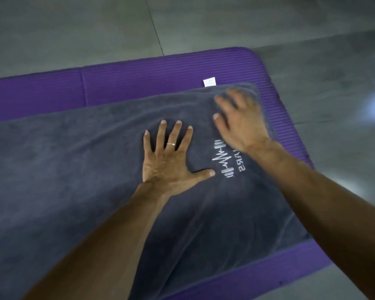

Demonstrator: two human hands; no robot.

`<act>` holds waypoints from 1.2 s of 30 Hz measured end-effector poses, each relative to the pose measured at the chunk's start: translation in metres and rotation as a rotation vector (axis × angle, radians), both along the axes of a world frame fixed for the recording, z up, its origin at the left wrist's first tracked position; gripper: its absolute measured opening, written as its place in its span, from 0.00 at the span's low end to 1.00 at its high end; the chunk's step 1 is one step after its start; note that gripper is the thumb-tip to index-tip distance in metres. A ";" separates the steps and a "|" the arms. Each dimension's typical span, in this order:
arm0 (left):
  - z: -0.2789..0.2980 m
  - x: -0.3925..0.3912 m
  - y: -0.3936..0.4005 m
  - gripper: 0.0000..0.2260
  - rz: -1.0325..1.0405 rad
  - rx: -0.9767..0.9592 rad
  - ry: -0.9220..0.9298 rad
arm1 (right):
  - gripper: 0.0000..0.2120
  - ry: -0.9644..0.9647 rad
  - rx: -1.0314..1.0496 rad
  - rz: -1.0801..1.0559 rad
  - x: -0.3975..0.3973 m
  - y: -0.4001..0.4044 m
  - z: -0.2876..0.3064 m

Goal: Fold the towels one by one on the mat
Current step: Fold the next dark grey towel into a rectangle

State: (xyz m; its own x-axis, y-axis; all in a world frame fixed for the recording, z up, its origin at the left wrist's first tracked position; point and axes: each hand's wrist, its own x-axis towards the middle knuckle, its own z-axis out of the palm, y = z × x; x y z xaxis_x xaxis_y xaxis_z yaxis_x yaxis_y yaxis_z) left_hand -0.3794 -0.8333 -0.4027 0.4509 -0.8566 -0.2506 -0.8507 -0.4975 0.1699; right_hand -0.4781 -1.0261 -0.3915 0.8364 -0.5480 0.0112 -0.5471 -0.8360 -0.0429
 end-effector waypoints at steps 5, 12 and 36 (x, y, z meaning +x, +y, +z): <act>0.006 0.001 -0.002 0.50 0.015 0.066 -0.006 | 0.26 0.089 0.078 -0.394 -0.062 -0.004 -0.008; 0.006 -0.071 0.032 0.27 -0.113 -0.261 0.134 | 0.24 -0.028 0.133 -0.123 -0.131 0.148 0.001; 0.027 -0.153 -0.084 0.22 -0.482 -0.256 0.105 | 0.26 0.082 0.179 -0.112 -0.131 -0.065 0.030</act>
